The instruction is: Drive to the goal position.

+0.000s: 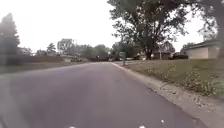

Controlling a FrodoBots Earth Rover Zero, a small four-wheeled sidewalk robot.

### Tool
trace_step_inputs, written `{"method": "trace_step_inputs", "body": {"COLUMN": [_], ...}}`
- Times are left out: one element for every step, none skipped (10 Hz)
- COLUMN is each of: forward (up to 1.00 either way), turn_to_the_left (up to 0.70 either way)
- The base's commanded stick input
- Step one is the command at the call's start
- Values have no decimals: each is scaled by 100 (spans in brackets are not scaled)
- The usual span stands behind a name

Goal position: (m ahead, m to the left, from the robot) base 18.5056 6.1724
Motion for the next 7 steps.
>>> {"method": "trace_step_inputs", "body": {"forward": [100, 100, 100, 100, 100, 100, 100], "turn_to_the_left": [0, 0, 0, 0, 0, 0, 0]}}
